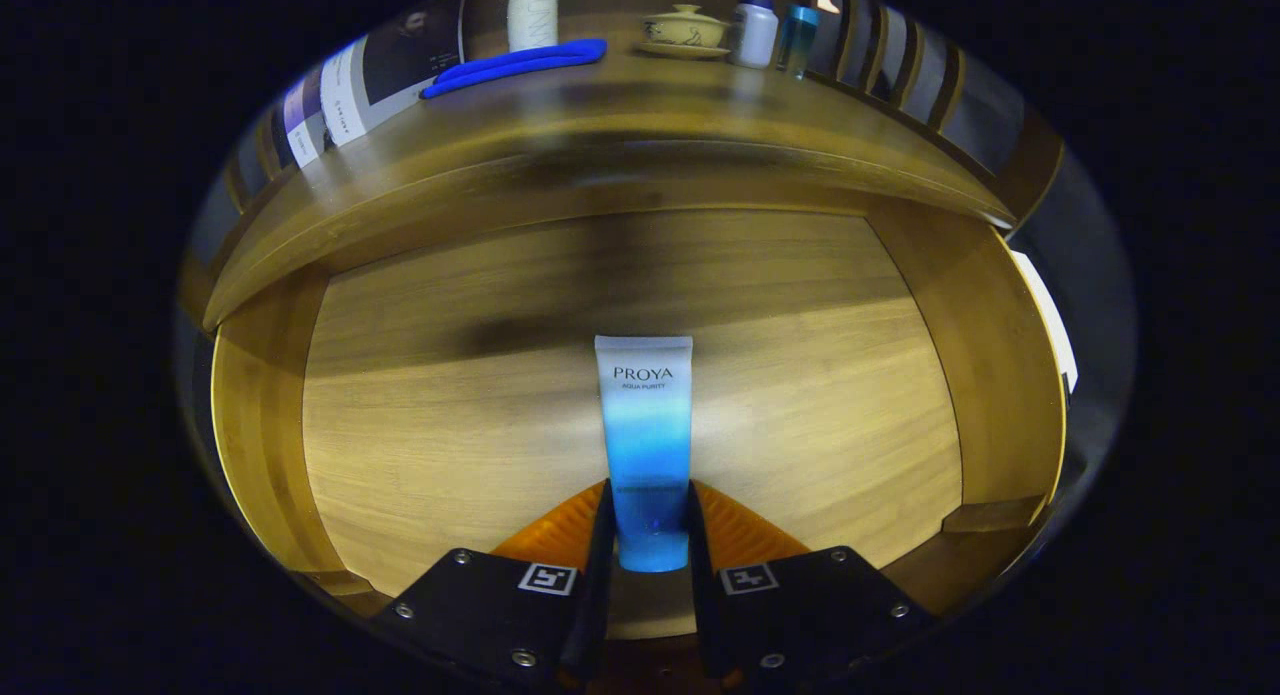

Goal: Pull open the drawer, take out the items inside it, and place them on the countertop above the cabinet.

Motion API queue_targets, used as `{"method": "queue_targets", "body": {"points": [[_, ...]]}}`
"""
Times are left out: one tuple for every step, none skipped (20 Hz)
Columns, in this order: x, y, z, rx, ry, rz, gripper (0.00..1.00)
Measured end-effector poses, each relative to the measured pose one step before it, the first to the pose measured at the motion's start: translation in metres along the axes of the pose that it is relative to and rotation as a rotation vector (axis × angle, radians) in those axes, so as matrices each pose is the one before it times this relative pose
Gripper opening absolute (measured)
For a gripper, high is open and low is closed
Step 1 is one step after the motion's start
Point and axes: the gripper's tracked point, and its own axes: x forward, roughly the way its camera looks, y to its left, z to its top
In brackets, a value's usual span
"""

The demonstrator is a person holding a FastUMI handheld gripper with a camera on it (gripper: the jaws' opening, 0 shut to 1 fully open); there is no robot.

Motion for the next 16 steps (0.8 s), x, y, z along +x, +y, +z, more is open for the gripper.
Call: {"method": "queue_targets", "body": {"points": [[-0.00285,0.00057,-0.00046,0.04304,-0.00908,0.0108,0.37],[-0.00644,0.00098,0.00425,0.03123,-0.02115,0.01209,0.37],[-0.00677,-0.00075,0.00443,0.01286,-0.02533,0.00263,0.37],[-0.00798,-0.0031,0.00516,-0.00149,-0.02443,-0.0055,0.37],[-0.00708,-0.00288,0.00358,0.00046,-0.02266,-0.00742,0.37],[-0.00821,-0.00208,0.00368,0.00324,-0.01962,-0.00391,0.37],[-0.00719,-0.00235,-0.00018,0.00388,-0.01104,-0.00342,0.37],[-0.00766,-0.00212,0.00087,0.00521,-0.01061,-0.00465,0.37],[-0.00729,-0.00182,0.00022,0.00507,-0.01161,-0.00524,0.37],[-0.00796,-0.00198,0.00161,0.0052,-0.01245,-0.0033,0.37],[-0.00661,-0.00099,0.0016,0.00446,-0.01485,-0.00139,0.37],[-0.00728,-0.00007,0.00374,0.00263,-0.01725,0.00065,0.37],[-0.0062,0.00002,0.00361,0.00087,-0.01779,0.00248,0.37],[-0.00531,0.00204,0.00577,-0.00335,-0.01901,0.00606,0.37],[-0.00388,0.00193,0.00462,-0.00542,-0.01938,0.00583,0.37],[-0.00304,0.00233,0.00751,-0.00897,-0.0202,0.0034,0.37]]}}
